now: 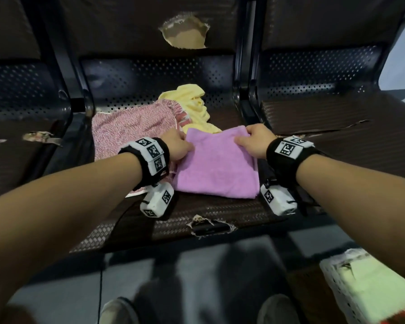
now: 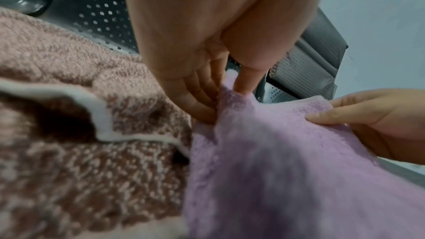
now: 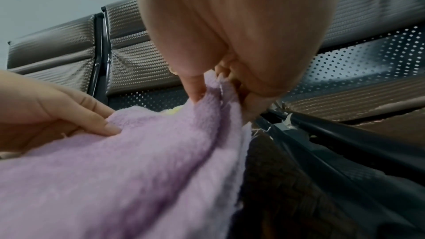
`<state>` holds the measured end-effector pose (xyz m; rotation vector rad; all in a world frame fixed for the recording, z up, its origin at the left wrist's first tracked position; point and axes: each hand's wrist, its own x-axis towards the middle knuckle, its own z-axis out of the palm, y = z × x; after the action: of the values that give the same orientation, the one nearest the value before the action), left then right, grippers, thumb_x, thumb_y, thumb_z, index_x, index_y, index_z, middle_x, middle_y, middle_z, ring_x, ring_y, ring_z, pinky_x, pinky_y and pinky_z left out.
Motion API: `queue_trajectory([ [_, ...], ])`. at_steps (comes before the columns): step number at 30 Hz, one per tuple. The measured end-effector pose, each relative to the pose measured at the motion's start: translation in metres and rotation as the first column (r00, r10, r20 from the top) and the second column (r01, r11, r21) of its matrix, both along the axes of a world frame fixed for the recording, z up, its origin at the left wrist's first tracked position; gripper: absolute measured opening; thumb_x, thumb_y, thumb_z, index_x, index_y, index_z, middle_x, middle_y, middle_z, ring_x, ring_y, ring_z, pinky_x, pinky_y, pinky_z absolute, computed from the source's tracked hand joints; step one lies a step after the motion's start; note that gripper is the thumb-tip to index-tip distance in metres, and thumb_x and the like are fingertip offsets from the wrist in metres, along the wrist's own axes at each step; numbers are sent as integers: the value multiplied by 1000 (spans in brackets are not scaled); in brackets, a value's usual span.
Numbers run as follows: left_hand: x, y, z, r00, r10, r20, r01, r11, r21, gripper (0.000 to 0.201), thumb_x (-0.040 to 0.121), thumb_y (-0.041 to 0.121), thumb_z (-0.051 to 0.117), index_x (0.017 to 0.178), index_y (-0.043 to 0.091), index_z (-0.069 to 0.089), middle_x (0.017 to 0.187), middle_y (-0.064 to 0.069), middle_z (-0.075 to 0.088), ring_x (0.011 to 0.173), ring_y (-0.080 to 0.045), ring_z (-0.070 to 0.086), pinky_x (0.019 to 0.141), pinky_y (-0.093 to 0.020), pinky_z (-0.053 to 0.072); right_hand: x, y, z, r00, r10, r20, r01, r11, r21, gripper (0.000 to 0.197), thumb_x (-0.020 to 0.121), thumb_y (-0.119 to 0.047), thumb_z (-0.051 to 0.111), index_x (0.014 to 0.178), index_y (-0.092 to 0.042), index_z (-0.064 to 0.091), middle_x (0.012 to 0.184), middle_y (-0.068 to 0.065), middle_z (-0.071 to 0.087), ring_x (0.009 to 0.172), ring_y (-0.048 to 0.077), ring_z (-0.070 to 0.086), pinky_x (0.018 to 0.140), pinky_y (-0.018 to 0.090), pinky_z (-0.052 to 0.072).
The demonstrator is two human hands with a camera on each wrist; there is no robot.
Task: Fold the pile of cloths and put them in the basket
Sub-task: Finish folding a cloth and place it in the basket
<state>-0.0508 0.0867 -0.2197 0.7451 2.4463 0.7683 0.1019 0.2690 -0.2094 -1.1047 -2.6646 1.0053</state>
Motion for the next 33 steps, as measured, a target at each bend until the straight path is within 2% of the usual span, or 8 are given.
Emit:
queue_trajectory([
  [5, -11, 3, -13, 997, 56, -55, -53, 997, 53, 19, 88, 26, 67, 70, 18, 64, 62, 3, 63, 46, 0, 54, 47, -17, 38, -3, 6, -14, 999, -31, -19, 32, 997, 77, 13, 92, -29, 62, 103, -24, 63, 95, -1, 65, 96, 23, 64, 78, 23, 40],
  [9, -7, -5, -4, 994, 90, -56, -82, 986, 143, 21, 80, 30, 75, 88, 23, 57, 79, 1, 66, 70, -13, 60, 62, -27, 45, 18, -8, -10, 975, 205, -80, -179, 950, 256, 38, 86, -39, 64, 120, -22, 59, 113, 3, 61, 103, 19, 59, 92, 34, 48],
  [12, 9, -19, 8, 991, -130, -40, 136, 972, 193, 22, 79, 26, 81, 90, 15, 64, 90, -5, 72, 80, -20, 68, 74, -38, 56, 43, -32, -10, 901, 434, 8, -419, 863, 282, 58, 75, -68, 51, 109, -25, 68, 104, -4, 65, 95, 13, 61, 89, 37, 52],
  [14, 22, -33, 11, 944, -329, 9, 324, 936, 138, 32, 78, 32, 82, 104, 16, 70, 104, 0, 74, 95, -18, 69, 93, -40, 54, 57, -42, -16, 841, 511, 176, -541, 794, 278, 79, 72, -77, 51, 126, -21, 63, 122, -2, 66, 112, 17, 60, 100, 39, 49],
  [18, 40, -55, 2, 824, -555, -114, 525, 823, -214, 84, 75, 38, 83, 148, 19, 45, 150, 1, 48, 135, -18, 47, 115, -31, 34, 73, -44, -22, 785, 528, 324, -613, 736, 287, 71, 88, -45, 65, 146, -11, 46, 150, 9, 49, 137, 26, 47, 113, 37, 37],
  [23, 40, -59, 3, 832, -479, -281, 427, 875, -230, 44, 84, 21, 70, 126, 13, 63, 117, -12, 69, 111, -31, 62, 89, -29, 46, 70, -43, -3, 893, 416, 175, -451, 837, 311, 15, 95, -22, 52, 85, -12, 58, 85, 8, 64, 89, 36, 63, 79, 38, 48],
  [27, 36, -63, 10, 906, -340, -251, 349, 937, -10, 10, 85, 21, 66, 78, 16, 61, 77, -7, 65, 77, -27, 59, 64, -31, 39, 76, -37, 7, 930, 364, 43, -366, 914, 173, 15, 95, -21, 57, 85, -10, 62, 83, 7, 65, 81, 29, 59, 71, 33, 41],
  [33, 36, -54, 0, 982, -153, -109, 169, 972, 166, 22, 94, 27, 53, 95, 9, 65, 94, -14, 68, 86, -27, 60, 78, -39, 48, 80, -26, -1, 975, 198, -96, -207, 974, -97, 35, 92, -30, 66, 80, 3, 61, 70, 9, 57, 66, 18, 52, 67, 34, 42],
])
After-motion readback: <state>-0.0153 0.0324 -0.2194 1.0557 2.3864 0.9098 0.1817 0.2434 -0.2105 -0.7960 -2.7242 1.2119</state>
